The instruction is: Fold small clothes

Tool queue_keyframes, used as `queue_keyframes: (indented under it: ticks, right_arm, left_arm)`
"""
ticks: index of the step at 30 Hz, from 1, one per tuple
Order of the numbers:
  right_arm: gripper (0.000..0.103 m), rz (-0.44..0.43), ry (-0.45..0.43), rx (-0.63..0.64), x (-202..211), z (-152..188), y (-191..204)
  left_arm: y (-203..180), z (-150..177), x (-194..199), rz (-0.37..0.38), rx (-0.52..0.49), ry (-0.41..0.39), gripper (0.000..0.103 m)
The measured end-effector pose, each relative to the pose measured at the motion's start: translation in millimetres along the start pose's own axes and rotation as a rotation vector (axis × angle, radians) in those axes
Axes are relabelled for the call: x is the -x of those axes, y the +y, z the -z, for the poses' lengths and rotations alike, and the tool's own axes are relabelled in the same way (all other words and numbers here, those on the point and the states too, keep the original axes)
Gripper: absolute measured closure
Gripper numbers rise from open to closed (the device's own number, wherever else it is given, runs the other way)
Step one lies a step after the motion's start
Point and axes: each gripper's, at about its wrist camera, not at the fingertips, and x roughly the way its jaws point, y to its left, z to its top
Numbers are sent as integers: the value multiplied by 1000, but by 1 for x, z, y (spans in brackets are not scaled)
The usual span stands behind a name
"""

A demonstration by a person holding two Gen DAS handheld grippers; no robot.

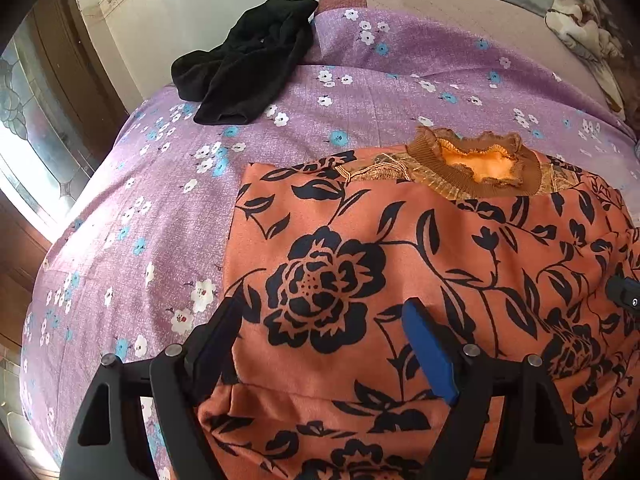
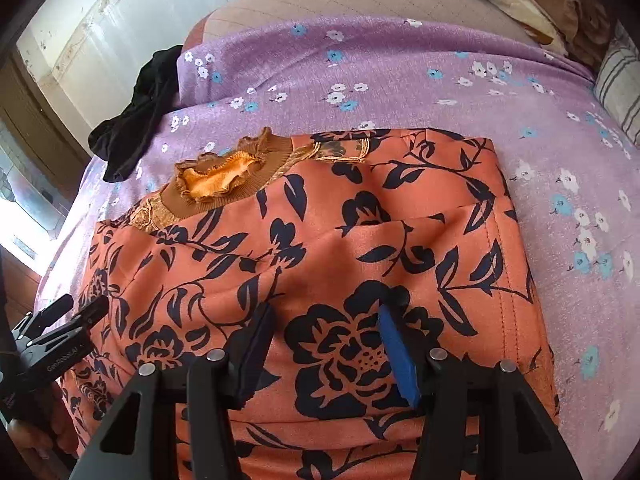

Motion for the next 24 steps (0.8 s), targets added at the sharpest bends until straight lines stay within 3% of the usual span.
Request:
queue_keyframes:
  ticks: [5, 8, 10, 15, 18, 20, 24]
  right_arm:
    - [45, -64, -10, -41, 22, 12, -6]
    - [43, -47, 59, -32, 16, 25, -8]
    - [43, -34, 37, -30, 25, 33, -7]
    - [43, -121, 10, -57, 58, 55, -9]
    - [43, -131, 85, -45, 59, 79, -5]
    - [43, -114, 136, -22, 55, 100, -1]
    - [44, -33, 99, 127, 72, 129, 15]
  left_arm:
    - [9, 27, -8, 10, -15, 90, 19]
    - [13, 38, 3, 11, -9, 68, 19]
    - [20, 49, 17, 33, 19, 47, 19]
    - [45, 91, 44, 84, 103, 58, 19]
    - [54, 119, 50, 90, 102, 89, 19]
    - [53, 139, 56, 89, 75, 101, 19]
    - [49, 168, 77, 59, -3, 65, 19]
